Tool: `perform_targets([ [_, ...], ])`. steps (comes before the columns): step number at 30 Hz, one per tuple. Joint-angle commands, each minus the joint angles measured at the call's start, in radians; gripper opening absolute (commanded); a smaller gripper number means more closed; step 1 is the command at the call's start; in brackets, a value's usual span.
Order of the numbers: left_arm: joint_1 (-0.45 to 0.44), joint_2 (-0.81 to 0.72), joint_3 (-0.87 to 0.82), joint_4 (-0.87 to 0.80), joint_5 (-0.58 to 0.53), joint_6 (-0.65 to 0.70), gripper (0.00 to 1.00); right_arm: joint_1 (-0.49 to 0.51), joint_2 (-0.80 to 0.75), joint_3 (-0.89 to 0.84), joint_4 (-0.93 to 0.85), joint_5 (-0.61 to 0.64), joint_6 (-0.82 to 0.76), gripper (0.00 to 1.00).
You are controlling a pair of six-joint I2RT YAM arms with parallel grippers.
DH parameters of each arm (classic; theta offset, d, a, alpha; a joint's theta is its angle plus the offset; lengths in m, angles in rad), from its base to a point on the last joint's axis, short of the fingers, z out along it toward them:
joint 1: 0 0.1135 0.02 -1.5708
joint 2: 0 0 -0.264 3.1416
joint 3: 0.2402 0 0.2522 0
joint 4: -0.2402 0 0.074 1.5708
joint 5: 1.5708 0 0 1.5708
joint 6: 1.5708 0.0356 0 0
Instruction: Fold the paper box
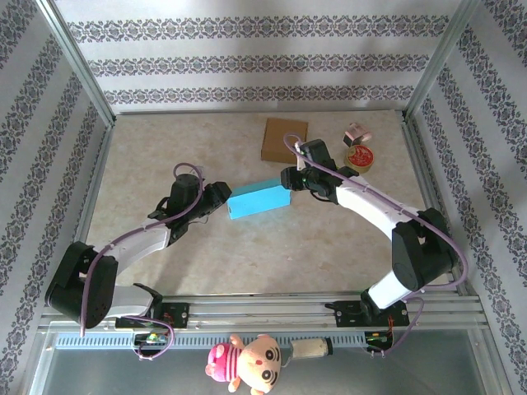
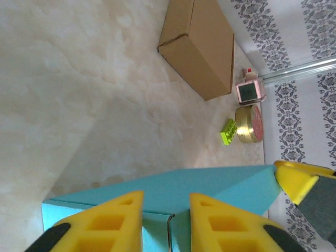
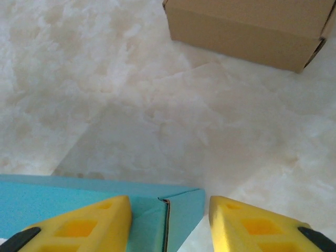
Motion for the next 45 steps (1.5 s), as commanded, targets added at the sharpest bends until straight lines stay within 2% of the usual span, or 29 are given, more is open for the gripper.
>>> perform_targets([
  [1, 0.006, 0.013, -0.037, -0.024, -0.025, 0.023, 0.2, -0.002, -0.001, 0.029, -0.128, -0.157, 0.041, 0.46],
  [6, 0.006, 0.033, -0.038, -0.022, -0.01, 0.036, 0.18, -0.049, -0.03, 0.059, -0.102, -0.254, 0.111, 0.53],
  [11, 0.007, 0.033, -0.033, -0.024, -0.005, 0.042, 0.18, -0.081, -0.03, 0.054, -0.08, -0.307, 0.141, 0.54],
  [21, 0.006, 0.016, -0.02, -0.05, -0.011, 0.053, 0.18, -0.114, -0.069, -0.04, -0.059, -0.329, 0.156, 0.49],
  [32, 0.006, 0.01, -0.011, -0.062, -0.011, 0.053, 0.17, -0.15, -0.073, -0.102, -0.008, -0.376, 0.178, 0.38],
  [40, 0.006, 0.013, -0.002, -0.069, -0.01, 0.053, 0.17, -0.158, -0.093, -0.141, 0.0, -0.392, 0.181, 0.38],
  [45, 0.006, 0.02, 0.001, -0.067, -0.007, 0.052, 0.17, -0.162, -0.119, -0.156, 0.003, -0.407, 0.186, 0.45],
])
